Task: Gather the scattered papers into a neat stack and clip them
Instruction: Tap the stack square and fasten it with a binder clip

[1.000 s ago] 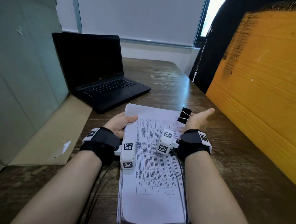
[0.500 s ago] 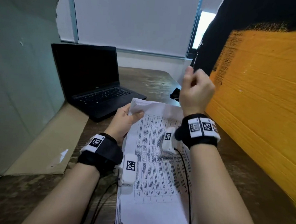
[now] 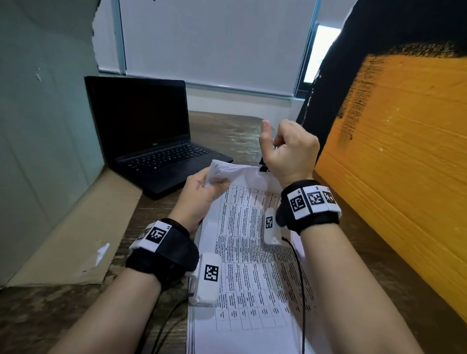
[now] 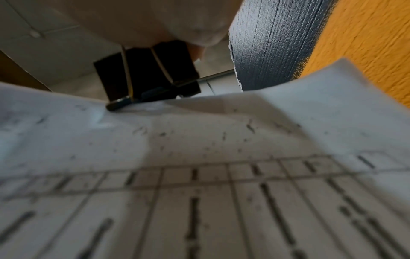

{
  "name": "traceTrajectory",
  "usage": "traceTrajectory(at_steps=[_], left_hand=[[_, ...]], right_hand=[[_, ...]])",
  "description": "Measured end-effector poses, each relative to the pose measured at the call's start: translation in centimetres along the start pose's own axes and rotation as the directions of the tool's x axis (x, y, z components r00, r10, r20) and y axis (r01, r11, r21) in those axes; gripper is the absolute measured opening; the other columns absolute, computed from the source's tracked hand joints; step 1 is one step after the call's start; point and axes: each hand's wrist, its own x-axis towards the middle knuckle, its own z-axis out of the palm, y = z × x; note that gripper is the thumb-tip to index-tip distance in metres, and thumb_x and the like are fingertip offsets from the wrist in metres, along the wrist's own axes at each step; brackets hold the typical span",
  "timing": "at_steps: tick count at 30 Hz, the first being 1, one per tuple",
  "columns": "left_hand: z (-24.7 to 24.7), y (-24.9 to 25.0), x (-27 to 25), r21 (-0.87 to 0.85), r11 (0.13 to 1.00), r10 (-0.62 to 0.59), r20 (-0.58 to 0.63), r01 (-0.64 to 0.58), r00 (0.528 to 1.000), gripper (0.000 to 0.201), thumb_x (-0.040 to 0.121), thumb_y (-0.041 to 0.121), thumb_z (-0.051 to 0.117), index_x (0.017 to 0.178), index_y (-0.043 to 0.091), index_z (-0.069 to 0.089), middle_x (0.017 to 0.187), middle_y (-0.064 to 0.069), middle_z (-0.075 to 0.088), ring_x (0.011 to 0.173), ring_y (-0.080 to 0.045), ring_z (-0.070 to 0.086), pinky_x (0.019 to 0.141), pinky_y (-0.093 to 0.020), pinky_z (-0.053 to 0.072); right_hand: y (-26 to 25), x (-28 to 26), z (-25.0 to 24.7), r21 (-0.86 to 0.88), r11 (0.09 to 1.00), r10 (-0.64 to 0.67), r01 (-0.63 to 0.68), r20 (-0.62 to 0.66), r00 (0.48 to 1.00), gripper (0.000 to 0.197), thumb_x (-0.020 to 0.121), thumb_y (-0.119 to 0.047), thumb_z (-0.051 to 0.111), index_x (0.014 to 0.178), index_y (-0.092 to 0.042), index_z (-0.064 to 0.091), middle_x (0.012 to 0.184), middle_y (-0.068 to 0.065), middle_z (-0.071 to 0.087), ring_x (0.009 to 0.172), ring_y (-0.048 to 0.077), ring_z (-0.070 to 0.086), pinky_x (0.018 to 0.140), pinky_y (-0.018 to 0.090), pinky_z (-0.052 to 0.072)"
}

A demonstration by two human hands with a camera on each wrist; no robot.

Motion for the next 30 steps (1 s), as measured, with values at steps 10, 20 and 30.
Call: traceTrajectory(at_steps=[10, 20, 30], left_hand=[[0.3, 0.3, 0.0, 0.07, 0.992, 0.1, 0.0, -0.1, 0.995, 0.013, 0.09, 0.005, 0.06, 0.101, 0.002, 0.066, 0.098, -0.007, 0.067, 0.094, -0.016, 0.06, 0.092, -0.035, 0.047], [0.5, 0.3, -0.1, 0.101, 0.98, 0.165, 0.063, -0.17, 0.984, 0.026, 0.088, 0.01, 0.061, 0.092, 0.032, 0.073, 0.092, 0.0, 0.068, 0.091, -0.017, 0.059, 0.087, -0.037, 0.047], [0.3, 0.6, -0.1, 0.068, 0.988, 0.139, -0.023, -0.138, 0.99, 0.021, 0.089, 0.003, 0.061, 0.092, 0.024, 0.066, 0.09, 0.008, 0.069, 0.092, -0.01, 0.062, 0.09, -0.033, 0.047]], right_hand=[[-1.1, 0.9, -0.1, 0.092, 0.996, -0.031, 0.023, 0.091, 0.995, 0.053, 0.09, -0.035, 0.053, 0.047, -0.007, 0.041, 0.043, 0.001, 0.036, 0.04, 0.018, 0.036, 0.04, 0.031, 0.033], [-2.8, 1.7, 0.0, 0.167, 0.984, -0.103, 0.068, 0.211, 0.972, 0.052, 0.089, -0.037, 0.053, 0.046, -0.012, 0.04, 0.044, -0.005, 0.033, 0.038, 0.019, 0.037, 0.045, 0.027, 0.033], [-1.1, 1.3, 0.2, 0.105, 0.954, 0.218, -0.279, 0.395, 0.892, 0.06, 0.092, -0.047, 0.04, 0.05, -0.005, 0.041, 0.043, -0.004, 0.033, 0.044, 0.015, 0.035, 0.05, 0.033, 0.033]])
